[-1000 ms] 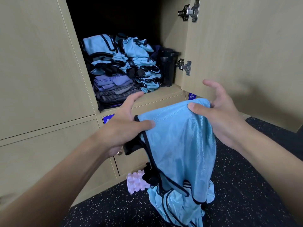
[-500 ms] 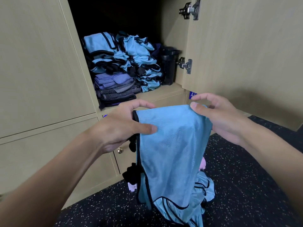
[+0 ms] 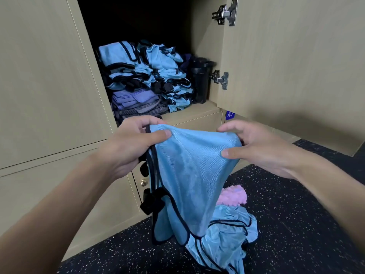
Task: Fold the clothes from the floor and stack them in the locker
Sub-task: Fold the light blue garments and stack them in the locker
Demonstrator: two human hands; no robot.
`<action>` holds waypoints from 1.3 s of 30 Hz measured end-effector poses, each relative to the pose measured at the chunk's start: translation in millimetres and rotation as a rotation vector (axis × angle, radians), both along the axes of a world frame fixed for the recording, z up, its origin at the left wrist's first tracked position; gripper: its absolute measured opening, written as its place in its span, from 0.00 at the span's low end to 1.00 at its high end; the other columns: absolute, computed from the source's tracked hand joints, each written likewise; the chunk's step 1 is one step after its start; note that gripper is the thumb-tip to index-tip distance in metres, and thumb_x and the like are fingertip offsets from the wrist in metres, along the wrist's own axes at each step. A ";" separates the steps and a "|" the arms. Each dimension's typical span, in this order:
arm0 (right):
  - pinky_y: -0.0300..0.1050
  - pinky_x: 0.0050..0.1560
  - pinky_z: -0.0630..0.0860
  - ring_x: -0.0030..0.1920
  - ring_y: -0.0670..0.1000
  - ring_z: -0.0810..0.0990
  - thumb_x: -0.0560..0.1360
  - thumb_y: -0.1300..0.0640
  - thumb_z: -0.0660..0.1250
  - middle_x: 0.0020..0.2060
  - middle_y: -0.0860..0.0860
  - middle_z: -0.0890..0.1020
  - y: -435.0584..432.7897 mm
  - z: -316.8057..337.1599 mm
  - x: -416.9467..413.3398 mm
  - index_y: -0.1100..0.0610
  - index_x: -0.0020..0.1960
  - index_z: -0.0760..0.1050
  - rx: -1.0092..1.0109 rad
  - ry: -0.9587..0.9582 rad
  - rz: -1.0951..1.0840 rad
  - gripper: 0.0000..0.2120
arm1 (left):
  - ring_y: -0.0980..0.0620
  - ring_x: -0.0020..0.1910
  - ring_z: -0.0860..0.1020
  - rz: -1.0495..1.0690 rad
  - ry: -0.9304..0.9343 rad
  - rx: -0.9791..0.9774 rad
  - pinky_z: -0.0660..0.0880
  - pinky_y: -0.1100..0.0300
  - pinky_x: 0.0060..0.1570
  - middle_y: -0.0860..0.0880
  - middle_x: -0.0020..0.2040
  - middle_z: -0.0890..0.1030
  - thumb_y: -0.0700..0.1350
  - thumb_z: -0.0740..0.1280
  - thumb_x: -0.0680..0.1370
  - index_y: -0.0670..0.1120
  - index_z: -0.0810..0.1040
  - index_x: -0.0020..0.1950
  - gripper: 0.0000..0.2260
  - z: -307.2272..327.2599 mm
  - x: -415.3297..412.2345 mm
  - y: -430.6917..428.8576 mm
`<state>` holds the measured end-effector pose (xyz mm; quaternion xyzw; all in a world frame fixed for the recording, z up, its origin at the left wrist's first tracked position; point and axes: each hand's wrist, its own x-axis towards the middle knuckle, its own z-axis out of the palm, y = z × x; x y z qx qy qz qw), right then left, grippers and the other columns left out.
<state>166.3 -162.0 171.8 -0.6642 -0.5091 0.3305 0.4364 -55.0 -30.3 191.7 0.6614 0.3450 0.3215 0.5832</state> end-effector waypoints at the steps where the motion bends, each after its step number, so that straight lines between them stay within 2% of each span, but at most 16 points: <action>1: 0.36 0.51 0.75 0.48 0.46 0.82 0.73 0.65 0.73 0.49 0.48 0.84 0.3 -0.3 0.2 0.53 0.59 0.78 0.007 -0.095 -0.023 0.16 | 0.54 0.31 0.81 -0.004 -0.001 -0.012 0.76 0.64 0.28 0.47 0.37 0.83 0.34 0.73 0.74 0.42 0.81 0.50 0.07 1.4 -1.4 0.5; 3: 0.34 0.41 0.69 0.39 0.44 0.77 0.75 0.60 0.72 0.39 0.44 0.81 -0.7 -0.2 1.8 0.55 0.48 0.81 0.037 -0.213 -0.058 0.02 | 0.54 0.33 0.81 -0.076 0.045 0.014 0.78 0.63 0.31 0.47 0.38 0.83 0.33 0.75 0.71 0.44 0.82 0.50 0.11 3.5 -4.2 -1.0; 5: 0.41 0.39 0.66 0.36 0.46 0.71 0.77 0.58 0.70 0.33 0.51 0.77 -2.7 0.5 5.3 0.57 0.41 0.81 0.072 -0.282 -0.083 0.06 | 0.52 0.37 0.82 -0.165 0.156 0.094 0.81 0.61 0.36 0.46 0.41 0.84 0.32 0.77 0.68 0.46 0.82 0.51 0.15 3.7 -7.1 -2.7; 7: 0.46 0.42 0.67 0.38 0.48 0.73 0.77 0.57 0.69 0.38 0.59 0.80 -3.9 3.4 6.8 0.58 0.44 0.82 0.115 -0.307 -0.102 0.06 | 0.52 0.39 0.81 -0.170 0.324 0.255 0.80 0.57 0.40 0.46 0.43 0.84 0.36 0.80 0.67 0.52 0.82 0.51 0.17 -0.5 -9.0 1.5; 9: 0.48 0.47 0.71 0.42 0.49 0.76 0.78 0.56 0.68 0.45 0.57 0.81 -4.1 5.9 6.9 0.57 0.46 0.82 0.134 -0.336 -0.111 0.05 | 0.51 0.38 0.80 -0.142 0.467 0.408 0.79 0.54 0.40 0.47 0.45 0.82 0.45 0.82 0.66 0.57 0.82 0.49 0.16 -4.6 -8.0 5.4; 12: 0.51 0.56 0.73 0.50 0.53 0.78 0.79 0.57 0.67 0.51 0.54 0.79 -2.9 4.8 10.5 0.58 0.48 0.80 0.151 -0.395 -0.127 0.05 | 0.60 0.29 0.72 -0.142 0.522 0.557 0.68 0.64 0.31 0.49 0.39 0.78 0.50 0.78 0.71 0.54 0.83 0.41 0.06 -8.9 -3.0 6.4; 14: 0.51 0.48 0.74 0.42 0.53 0.77 0.79 0.56 0.66 0.45 0.54 0.80 -3.2 3.9 11.9 0.58 0.47 0.79 0.139 -0.410 -0.122 0.06 | 0.60 0.30 0.72 -0.131 0.549 0.621 0.66 0.67 0.29 0.52 0.39 0.76 0.51 0.75 0.74 0.49 0.82 0.38 0.09 -9.4 -0.1 5.2; 17: 0.38 0.32 0.64 0.29 0.43 0.67 0.80 0.55 0.65 0.31 0.50 0.73 -3.5 3.8 13.4 0.60 0.43 0.76 0.132 -0.458 -0.152 0.10 | 0.57 0.33 0.73 -0.106 0.557 0.679 0.68 0.63 0.33 0.47 0.40 0.76 0.53 0.72 0.76 0.41 0.79 0.37 0.16 -10.6 4.4 3.4; 21: 0.36 0.28 0.63 0.26 0.43 0.65 0.78 0.56 0.67 0.29 0.50 0.69 -2.8 3.4 12.2 0.64 0.40 0.73 0.159 -0.521 -0.181 0.13 | 0.55 0.23 0.62 -0.011 0.519 0.618 0.60 0.63 0.24 0.49 0.28 0.67 0.52 0.72 0.76 0.34 0.73 0.38 0.21 -15.8 11.9 -0.8; 25: 0.30 0.25 0.67 0.23 0.41 0.70 0.77 0.61 0.68 0.30 0.53 0.76 -1.6 3.0 1.4 0.59 0.43 0.74 0.074 -0.461 -0.167 0.05 | 0.56 0.18 0.66 0.062 0.482 0.511 0.61 0.63 0.22 0.49 0.26 0.67 0.48 0.71 0.77 0.39 0.69 0.33 0.19 -20.3 21.2 -6.9; 28: 0.45 0.26 0.77 0.24 0.52 0.77 0.76 0.65 0.64 0.35 0.61 0.78 2.8 -0.9 -12.6 0.56 0.56 0.70 0.000 -0.254 -0.139 0.10 | 0.56 0.17 0.73 0.090 0.482 0.465 0.64 0.64 0.24 0.50 0.23 0.69 0.46 0.69 0.77 0.44 0.68 0.31 0.18 -25.2 28.4 -14.0; 30: 0.52 0.30 0.81 0.24 0.53 0.77 0.76 0.65 0.62 0.32 0.58 0.74 5.2 -1.7 -23.8 0.52 0.62 0.67 -0.025 -0.177 -0.113 0.17 | 0.56 0.15 0.69 0.087 0.457 0.411 0.61 0.66 0.20 0.54 0.19 0.67 0.43 0.67 0.77 0.44 0.64 0.28 0.20 -28.3 33.1 -19.2; 32: 0.53 0.38 0.83 0.25 0.52 0.80 0.77 0.65 0.62 0.32 0.52 0.72 5.1 0.5 -35.0 0.50 0.66 0.65 -0.037 -0.069 -0.084 0.20 | 0.56 0.16 0.69 0.060 0.404 0.318 0.62 0.67 0.20 0.52 0.20 0.71 0.43 0.67 0.77 0.38 0.69 0.28 0.19 -30.9 37.5 -20.2; 35: 0.50 0.51 0.83 0.37 0.56 0.86 0.78 0.67 0.62 0.41 0.53 0.82 6.0 2.6 -45.9 0.50 0.71 0.61 -0.019 0.127 -0.027 0.26 | 0.50 0.23 0.72 -0.010 0.255 0.131 0.65 0.64 0.26 0.43 0.29 0.77 0.49 0.70 0.76 0.30 0.77 0.42 0.20 -28.1 41.1 -19.8; 37: 0.50 0.58 0.80 0.47 0.55 0.86 0.78 0.70 0.61 0.49 0.55 0.85 7.9 1.5 -46.9 0.50 0.76 0.55 0.002 0.132 0.017 0.32 | 0.49 0.29 0.73 -0.126 0.194 0.034 0.66 0.62 0.29 0.44 0.33 0.77 0.52 0.74 0.75 0.33 0.79 0.46 0.20 -24.4 40.1 -20.7; 39: 0.46 0.62 0.78 0.52 0.52 0.85 0.78 0.72 0.59 0.49 0.51 0.86 7.9 2.3 -45.6 0.50 0.79 0.48 0.016 0.116 0.060 0.37 | 0.52 0.33 0.78 -0.202 0.158 0.071 0.72 0.64 0.31 0.49 0.36 0.81 0.46 0.77 0.72 0.39 0.82 0.48 0.12 -21.9 36.9 -20.7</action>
